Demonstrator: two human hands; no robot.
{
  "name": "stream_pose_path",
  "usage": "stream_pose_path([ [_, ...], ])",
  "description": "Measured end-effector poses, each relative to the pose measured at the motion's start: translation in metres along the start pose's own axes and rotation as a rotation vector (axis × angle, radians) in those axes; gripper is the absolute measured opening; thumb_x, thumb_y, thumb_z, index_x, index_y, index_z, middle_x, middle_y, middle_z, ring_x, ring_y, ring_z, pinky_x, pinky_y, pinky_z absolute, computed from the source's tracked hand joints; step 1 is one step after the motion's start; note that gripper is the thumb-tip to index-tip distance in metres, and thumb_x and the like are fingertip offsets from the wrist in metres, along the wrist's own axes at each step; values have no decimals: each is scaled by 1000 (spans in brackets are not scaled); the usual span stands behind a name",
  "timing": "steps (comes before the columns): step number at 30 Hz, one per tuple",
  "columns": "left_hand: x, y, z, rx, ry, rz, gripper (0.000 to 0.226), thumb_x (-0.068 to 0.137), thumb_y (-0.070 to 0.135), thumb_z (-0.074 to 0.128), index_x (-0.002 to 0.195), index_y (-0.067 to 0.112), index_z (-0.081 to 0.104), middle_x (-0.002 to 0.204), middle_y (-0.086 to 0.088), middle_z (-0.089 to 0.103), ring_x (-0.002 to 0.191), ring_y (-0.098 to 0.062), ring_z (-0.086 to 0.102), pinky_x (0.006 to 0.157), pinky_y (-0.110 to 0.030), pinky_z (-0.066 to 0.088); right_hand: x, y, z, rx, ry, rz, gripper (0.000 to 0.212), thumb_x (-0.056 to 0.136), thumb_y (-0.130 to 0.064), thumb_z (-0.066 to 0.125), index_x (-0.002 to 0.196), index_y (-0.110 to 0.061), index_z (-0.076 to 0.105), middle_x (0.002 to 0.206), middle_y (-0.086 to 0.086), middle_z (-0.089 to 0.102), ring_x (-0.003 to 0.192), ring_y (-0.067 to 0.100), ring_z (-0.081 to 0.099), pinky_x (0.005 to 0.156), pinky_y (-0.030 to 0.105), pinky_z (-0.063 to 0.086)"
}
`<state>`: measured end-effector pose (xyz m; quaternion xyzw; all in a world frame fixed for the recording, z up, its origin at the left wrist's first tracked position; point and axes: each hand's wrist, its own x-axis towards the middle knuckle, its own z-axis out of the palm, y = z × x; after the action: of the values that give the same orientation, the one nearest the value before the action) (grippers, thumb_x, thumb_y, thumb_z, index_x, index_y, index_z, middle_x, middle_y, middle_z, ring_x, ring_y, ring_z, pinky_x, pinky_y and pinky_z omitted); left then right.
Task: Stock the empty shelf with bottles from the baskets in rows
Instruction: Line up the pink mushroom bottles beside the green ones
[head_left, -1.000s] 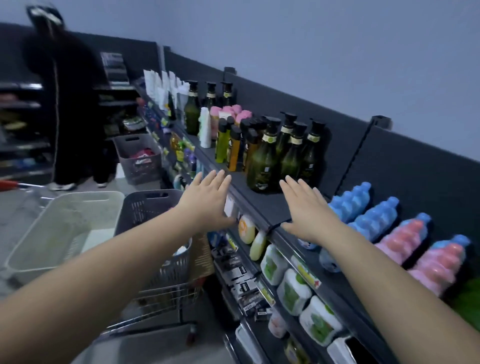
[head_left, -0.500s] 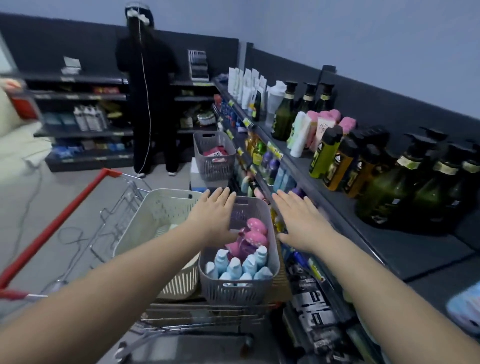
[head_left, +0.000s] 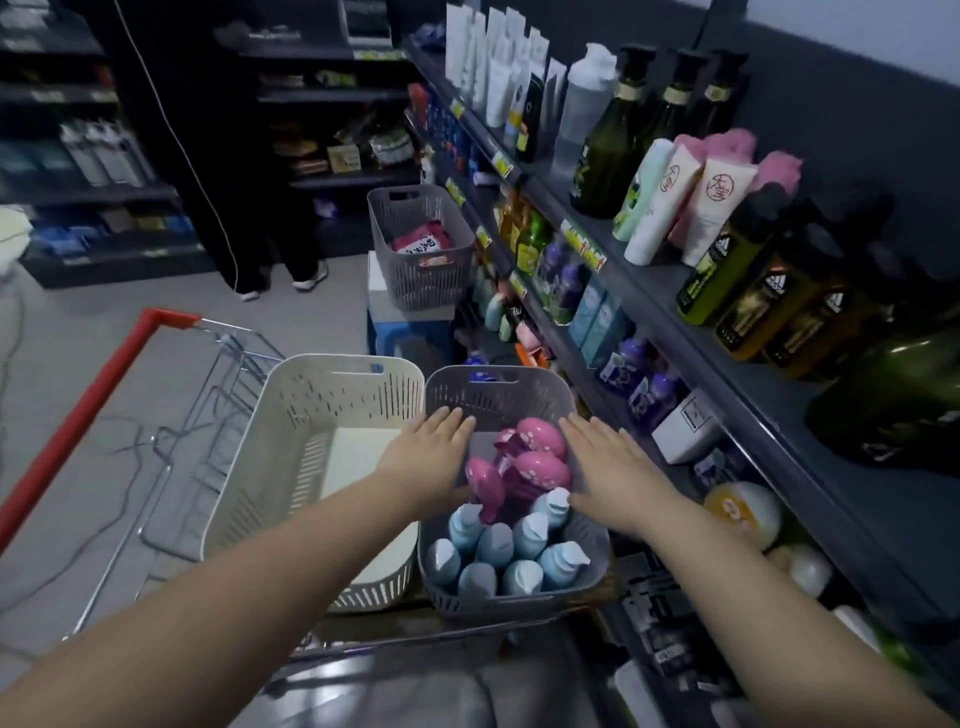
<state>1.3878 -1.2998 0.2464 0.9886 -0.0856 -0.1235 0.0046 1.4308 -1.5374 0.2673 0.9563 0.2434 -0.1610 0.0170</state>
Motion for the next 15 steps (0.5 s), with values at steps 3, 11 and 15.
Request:
stream_pose_path([
  [3, 25, -7, 15, -21, -54, 26, 92, 91, 59, 49, 157, 13, 3, 164, -8, 5, 151, -23, 4, 121, -38, 1, 23, 16, 17, 6, -51, 11, 94, 90, -38, 63, 157, -20, 0, 165, 0, 0, 151, 21, 5, 122, 40, 7],
  [11, 89, -24, 63, -101, -213, -25, 86, 92, 49, 54, 157, 14, 10, 163, -9, 16, 150, -26, 15, 121, -39, 12, 104, 32, 55, -7, -220, -89, 82, 93, -28, 55, 157, -15, 6, 164, 6, 10, 150, 23, 14, 122, 37, 10],
  [15, 108, -16, 86, -219, -313, -77, 77, 89, 40, 60, 154, 22, 23, 158, -6, 27, 141, -27, 35, 112, -37, 32, 124, 31, 82, 38, -246, -111, 69, 93, -20, 53, 153, -18, 20, 159, 8, 25, 141, 29, 33, 117, 36, 24],
])
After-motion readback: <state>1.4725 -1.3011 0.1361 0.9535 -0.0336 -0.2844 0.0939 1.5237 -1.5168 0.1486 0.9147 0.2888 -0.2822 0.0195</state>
